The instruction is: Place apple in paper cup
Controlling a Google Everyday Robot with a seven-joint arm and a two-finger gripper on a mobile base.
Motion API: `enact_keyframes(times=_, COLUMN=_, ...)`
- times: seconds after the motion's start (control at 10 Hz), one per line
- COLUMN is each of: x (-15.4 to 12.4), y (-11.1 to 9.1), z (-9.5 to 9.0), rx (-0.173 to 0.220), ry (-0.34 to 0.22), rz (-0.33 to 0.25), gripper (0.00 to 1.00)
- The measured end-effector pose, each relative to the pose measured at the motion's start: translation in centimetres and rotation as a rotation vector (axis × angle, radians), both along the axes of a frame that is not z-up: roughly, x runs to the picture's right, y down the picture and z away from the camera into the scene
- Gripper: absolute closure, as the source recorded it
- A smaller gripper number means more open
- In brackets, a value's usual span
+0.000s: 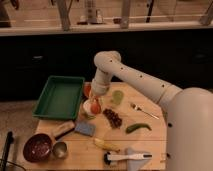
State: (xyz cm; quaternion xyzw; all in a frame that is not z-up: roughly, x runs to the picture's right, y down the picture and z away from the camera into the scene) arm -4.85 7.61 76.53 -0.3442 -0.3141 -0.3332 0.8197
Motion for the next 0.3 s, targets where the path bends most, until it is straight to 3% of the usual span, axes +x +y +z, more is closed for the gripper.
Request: enact_keyframes(times=0.3, x=-1.2, y=-1.4, z=0.7, rx=0.015, ry=-0.018, rz=-0.019, gripper=1.00)
